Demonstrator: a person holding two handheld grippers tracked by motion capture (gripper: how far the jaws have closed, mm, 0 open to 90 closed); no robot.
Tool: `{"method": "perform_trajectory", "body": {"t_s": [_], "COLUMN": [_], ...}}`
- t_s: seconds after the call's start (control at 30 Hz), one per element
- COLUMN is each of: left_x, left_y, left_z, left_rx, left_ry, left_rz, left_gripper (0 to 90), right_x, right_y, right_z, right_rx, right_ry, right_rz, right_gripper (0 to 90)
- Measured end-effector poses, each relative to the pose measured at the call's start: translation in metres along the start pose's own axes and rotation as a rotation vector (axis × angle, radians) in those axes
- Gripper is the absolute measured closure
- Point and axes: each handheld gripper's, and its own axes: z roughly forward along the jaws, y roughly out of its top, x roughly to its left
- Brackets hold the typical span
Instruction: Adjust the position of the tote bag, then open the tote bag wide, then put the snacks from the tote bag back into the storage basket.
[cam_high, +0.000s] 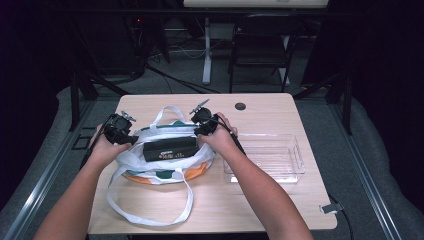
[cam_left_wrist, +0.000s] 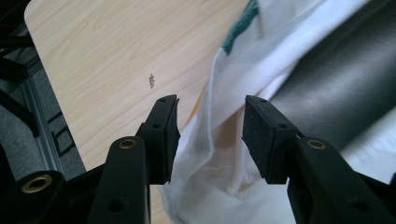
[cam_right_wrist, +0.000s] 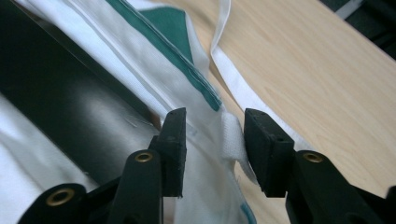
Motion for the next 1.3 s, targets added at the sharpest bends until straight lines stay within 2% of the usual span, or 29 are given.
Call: {"method": "perform_trajectory", "body": {"t_s": [0.07, 0.1, 0.17, 0.27, 0.33, 0.57, 0.63, 0.7, 0.77, 0.9, 0.97, 1.03, 1.2, 1.23, 1.27, 1.3], "left_x": [-0.003, -0.004, -0.007, -0.01, -0.012, -0.019, -0.021, -0.024, -0.026, -0.031, -0.034, -0.035, -0.035, -0.036, -0.037, -0.037], "left_y": [0.001, 0.001, 0.002, 0.003, 0.004, 0.01, 0.011, 0.012, 0.013, 0.014, 0.014, 0.015, 0.017, 0.018, 0.019, 0.019], "left_z": [-0.006, -0.008, -0.012, -0.018, -0.019, -0.022, -0.022, -0.021, -0.022, -0.022, -0.02, -0.02, -0.018, -0.018, -0.018, -0.017], "left_rx": [-0.001, 0.001, -0.009, -0.025, -0.01, 0.009, 0.032, 0.035, 0.037, 0.033, 0.039, 0.038, 0.041, 0.042, 0.053, 0.058], "left_ry": [-0.01, -0.015, -0.018, -0.034, -0.04, -0.073, -0.092, -0.085, -0.103, -0.155, -0.16, -0.169, -0.178, -0.171, -0.147, -0.154], "left_rz": [0.016, 0.022, 0.044, 0.067, 0.079, 0.108, 0.104, 0.116, 0.117, 0.144, 0.164, 0.16, 0.145, 0.15, 0.156, 0.161], "left_gripper": [54.6, 54.1, 54.1, 52.7, 52.0, 52.3, 53.5, 53.6, 53.5, 53.3, 53.0, 52.8, 53.8, 53.8, 50.6, 50.5], "right_x": [0.004, 0.006, 0.008, 0.012, 0.014, 0.016, 0.017, 0.017, 0.017, 0.019, 0.02, 0.02, 0.02, 0.02, 0.02, 0.02], "right_y": [0.001, 0.003, 0.003, 0.003, 0.001, -0.008, -0.01, -0.013, -0.016, -0.022, -0.026, -0.03, -0.043, -0.043, -0.045, -0.048], "right_z": [-0.007, -0.015, -0.018, -0.028, -0.034, -0.049, -0.054, -0.058, -0.062, -0.068, -0.07, -0.071, -0.077, -0.077, -0.078, -0.08], "right_rx": [-0.033, -0.051, -0.069, -0.095, -0.091, -0.115, -0.132, -0.153, -0.167, -0.164, -0.146, -0.13, -0.139, -0.139, -0.15, -0.156], "right_ry": [-0.002, -0.006, -0.003, 0.001, -0.002, 0.033, 0.039, 0.046, 0.057, 0.061, 0.06, 0.071, 0.096, 0.096, 0.101, 0.102], "right_rz": [-0.009, -0.028, -0.03, -0.05, -0.074, -0.082, -0.08, -0.075, -0.074, -0.091, -0.097, -0.101, -0.073, -0.073, -0.068, -0.063], "right_gripper": [55.0, 54.1, 54.0, 53.8, 53.9, 53.9, 54.2, 54.3, 54.3, 52.5, 51.0, 50.5, 50.5, 50.5, 50.5, 50.3]}}
